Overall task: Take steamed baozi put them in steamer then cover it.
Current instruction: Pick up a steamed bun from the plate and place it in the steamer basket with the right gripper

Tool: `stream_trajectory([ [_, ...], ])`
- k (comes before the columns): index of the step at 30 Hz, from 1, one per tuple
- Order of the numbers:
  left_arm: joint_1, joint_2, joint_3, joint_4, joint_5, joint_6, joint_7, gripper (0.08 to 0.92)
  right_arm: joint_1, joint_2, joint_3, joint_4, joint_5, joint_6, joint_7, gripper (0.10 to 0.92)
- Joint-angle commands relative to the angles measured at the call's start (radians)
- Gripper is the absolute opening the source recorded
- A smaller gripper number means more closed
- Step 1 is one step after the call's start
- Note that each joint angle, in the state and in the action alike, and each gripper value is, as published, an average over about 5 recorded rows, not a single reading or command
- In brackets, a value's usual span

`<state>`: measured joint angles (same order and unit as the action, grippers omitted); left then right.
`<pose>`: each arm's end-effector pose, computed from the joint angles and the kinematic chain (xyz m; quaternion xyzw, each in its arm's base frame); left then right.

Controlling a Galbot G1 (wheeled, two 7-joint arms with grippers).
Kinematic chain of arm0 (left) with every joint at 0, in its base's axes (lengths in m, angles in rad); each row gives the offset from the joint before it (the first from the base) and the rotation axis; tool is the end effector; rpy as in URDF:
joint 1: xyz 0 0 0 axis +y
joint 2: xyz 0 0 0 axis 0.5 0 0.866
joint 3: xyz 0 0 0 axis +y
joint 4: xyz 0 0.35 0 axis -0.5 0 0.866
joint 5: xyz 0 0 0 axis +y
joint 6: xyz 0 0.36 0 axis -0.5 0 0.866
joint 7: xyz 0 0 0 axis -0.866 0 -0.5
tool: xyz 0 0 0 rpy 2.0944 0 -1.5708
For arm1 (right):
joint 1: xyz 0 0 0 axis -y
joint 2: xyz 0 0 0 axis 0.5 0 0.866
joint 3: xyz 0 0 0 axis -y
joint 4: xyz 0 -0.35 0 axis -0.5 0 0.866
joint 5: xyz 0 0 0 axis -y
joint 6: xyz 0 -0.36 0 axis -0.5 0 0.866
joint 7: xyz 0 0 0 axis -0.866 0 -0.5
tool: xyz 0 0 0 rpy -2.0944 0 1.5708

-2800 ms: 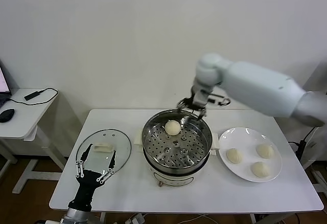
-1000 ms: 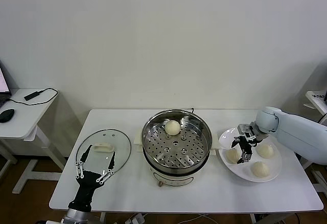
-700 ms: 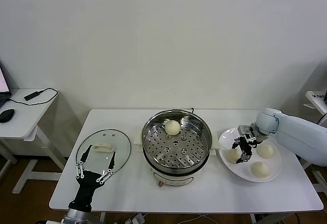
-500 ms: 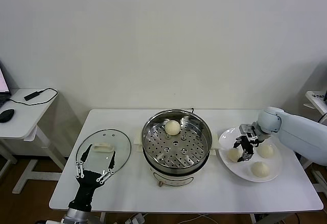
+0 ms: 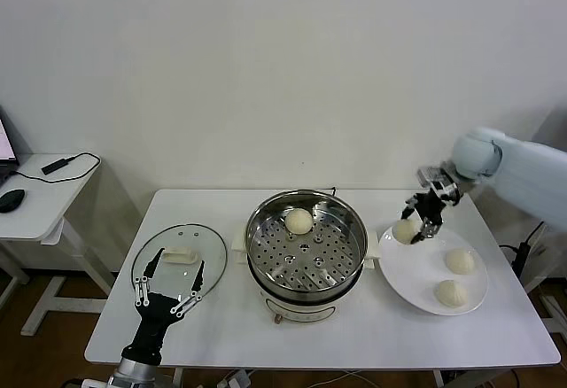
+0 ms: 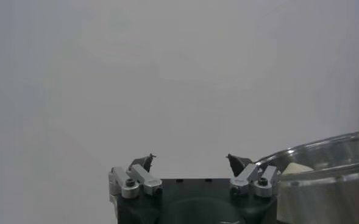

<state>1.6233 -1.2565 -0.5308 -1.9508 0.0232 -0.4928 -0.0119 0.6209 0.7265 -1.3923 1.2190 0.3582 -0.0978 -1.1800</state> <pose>0.1686 0.0692 -0.3541 0.0991 0.9755 0.1295 0.1477 0.5611 -0.1431 -0.0601 0.5582 -0.5230 0.5257 0.3721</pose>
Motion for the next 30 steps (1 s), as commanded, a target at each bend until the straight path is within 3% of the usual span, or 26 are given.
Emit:
stream_trajectory([
  [1, -0.003, 0.001, 0.002, -0.001, 0.0, 0.001, 0.0, 0.823, 0.382, 0.174, -0.199, 0.175, 0.253, -0.08, -0.063, 0.656],
  [8, -0.017, 0.004, 0.009, 0.0, 0.0, 0.007, -0.002, 0.823, 0.372, 0.37, -0.224, 0.213, 0.394, -0.163, 0.033, 0.653],
  [16, -0.024, 0.006, 0.007, 0.003, -0.004, 0.007, -0.006, 0.823, 0.26, 0.554, -0.25, 0.151, 0.421, -0.213, 0.148, 0.645],
  [30, -0.03, 0.011, 0.001, 0.012, -0.01, 0.005, -0.01, 0.823, 0.126, 0.646, -0.253, 0.081, 0.409, -0.265, 0.24, 0.644],
])
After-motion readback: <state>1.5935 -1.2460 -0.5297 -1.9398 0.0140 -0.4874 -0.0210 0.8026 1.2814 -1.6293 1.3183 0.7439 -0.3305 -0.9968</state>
